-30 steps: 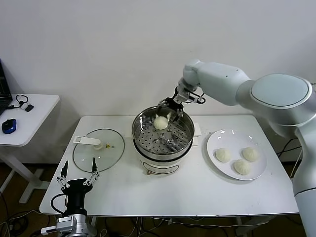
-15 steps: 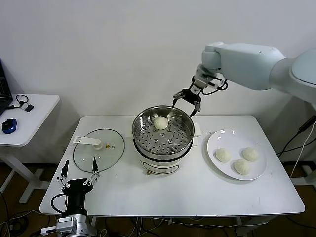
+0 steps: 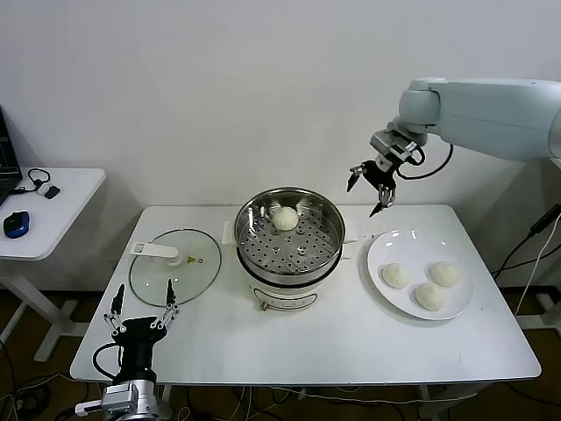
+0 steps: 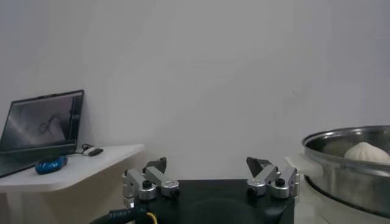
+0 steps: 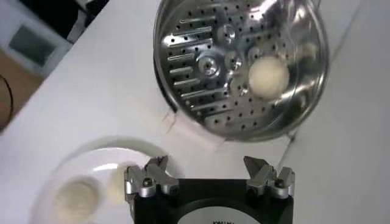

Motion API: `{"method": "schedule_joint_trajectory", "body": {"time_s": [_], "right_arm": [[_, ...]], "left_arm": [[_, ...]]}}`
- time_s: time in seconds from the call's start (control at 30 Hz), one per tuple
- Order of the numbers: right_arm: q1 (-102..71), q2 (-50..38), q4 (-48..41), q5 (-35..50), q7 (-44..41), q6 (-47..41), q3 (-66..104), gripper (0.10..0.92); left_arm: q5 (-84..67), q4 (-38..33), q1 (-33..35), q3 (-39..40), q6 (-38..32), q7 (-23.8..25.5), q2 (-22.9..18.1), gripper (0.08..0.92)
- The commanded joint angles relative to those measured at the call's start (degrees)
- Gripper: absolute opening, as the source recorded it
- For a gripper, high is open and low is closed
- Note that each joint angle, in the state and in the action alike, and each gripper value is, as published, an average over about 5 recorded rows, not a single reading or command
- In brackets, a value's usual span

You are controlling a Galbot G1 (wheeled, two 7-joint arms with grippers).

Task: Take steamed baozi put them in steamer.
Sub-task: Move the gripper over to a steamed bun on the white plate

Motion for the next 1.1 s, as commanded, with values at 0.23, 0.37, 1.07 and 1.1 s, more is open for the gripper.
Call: {"method": "schedule_joint_trajectory", "body": {"time_s": [0.23,0.37,1.07,1.1], "right_arm": [[-4.69,-7.46,1.45,-0.77,-1.72,-16.56,0.87,0.823],[-8.08,-9.02,0.46,-3.12,-1.79,-16.43,2.93,0.823],[-22.43,-10.33,-5.58,-10.68,0.90,-13.81,9.31,0.823],[-22.90,-10.25,-5.89,-10.84,1.12,-13.61,9.50,0.823]], "left_arm": [[0.08,0.57,-0.13,-0.21,0.10,0.19,-0.07,0.823],[0.18,1.18,-0.20,-0.32,0.02,0.20,-0.18,0.823],[0.35,2.25,-0.06,-0.90,-0.31,-0.06,-0.71,0.823],[0.35,2.28,-0.05,-0.93,-0.34,-0.07,-0.70,0.823]]}}
